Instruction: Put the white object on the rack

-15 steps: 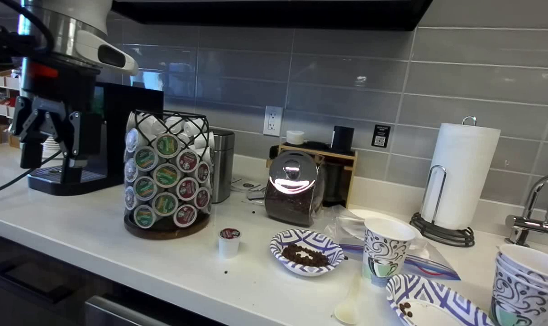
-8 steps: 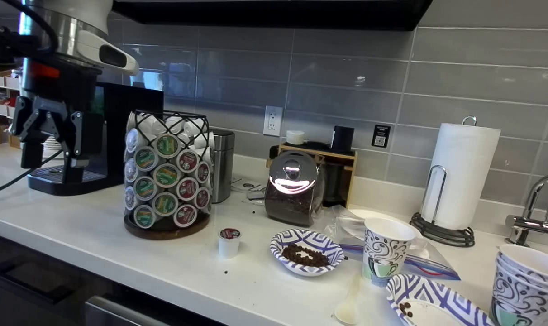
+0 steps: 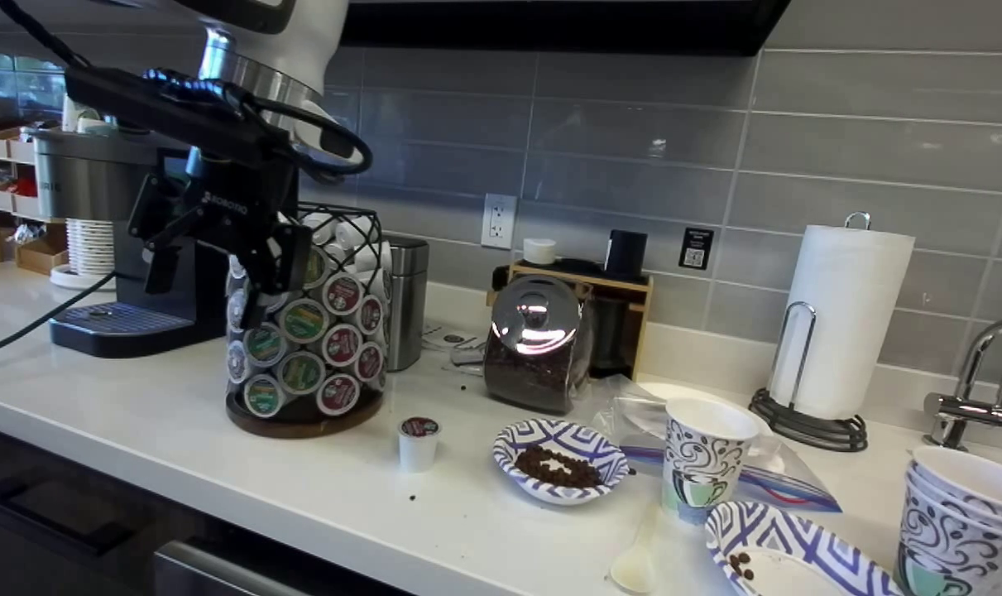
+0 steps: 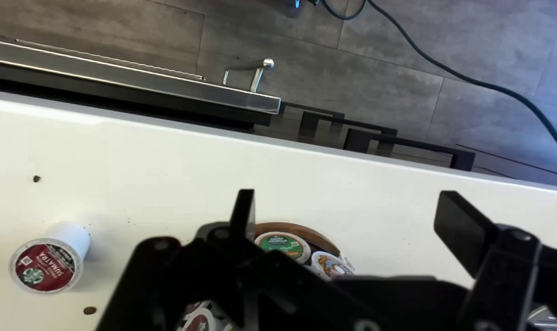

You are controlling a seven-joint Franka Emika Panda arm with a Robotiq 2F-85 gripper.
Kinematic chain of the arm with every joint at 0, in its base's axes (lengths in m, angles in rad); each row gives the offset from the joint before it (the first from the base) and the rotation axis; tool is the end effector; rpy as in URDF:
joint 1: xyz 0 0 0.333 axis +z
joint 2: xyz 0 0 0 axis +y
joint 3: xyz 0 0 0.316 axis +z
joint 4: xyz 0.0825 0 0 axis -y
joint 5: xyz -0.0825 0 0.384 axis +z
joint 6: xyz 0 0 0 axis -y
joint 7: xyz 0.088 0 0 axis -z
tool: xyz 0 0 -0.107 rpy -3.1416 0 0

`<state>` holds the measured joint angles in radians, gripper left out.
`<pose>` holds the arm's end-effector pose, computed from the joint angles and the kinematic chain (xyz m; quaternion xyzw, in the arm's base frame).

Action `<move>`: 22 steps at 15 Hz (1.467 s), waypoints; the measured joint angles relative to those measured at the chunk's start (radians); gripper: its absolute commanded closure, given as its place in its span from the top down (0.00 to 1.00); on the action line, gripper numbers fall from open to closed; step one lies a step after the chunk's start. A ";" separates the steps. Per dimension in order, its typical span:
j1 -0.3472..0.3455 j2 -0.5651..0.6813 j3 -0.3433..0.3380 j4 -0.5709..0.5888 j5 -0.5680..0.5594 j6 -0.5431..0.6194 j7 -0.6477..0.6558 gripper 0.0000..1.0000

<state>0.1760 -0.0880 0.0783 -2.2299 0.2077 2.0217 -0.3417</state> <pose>0.4782 0.1370 0.4009 -0.9643 -0.2428 0.0558 0.0895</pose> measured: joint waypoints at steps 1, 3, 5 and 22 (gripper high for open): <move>-0.003 0.006 0.001 0.003 0.000 0.000 0.000 1.00; -0.003 0.000 0.009 0.000 0.000 0.000 0.004 1.00; -0.003 -0.005 0.014 0.000 0.000 0.000 0.005 1.00; -0.128 -0.172 -0.008 -0.189 -0.429 0.238 0.324 1.00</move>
<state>0.0475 -0.2598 0.0702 -2.4192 -0.2214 2.2596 -0.0179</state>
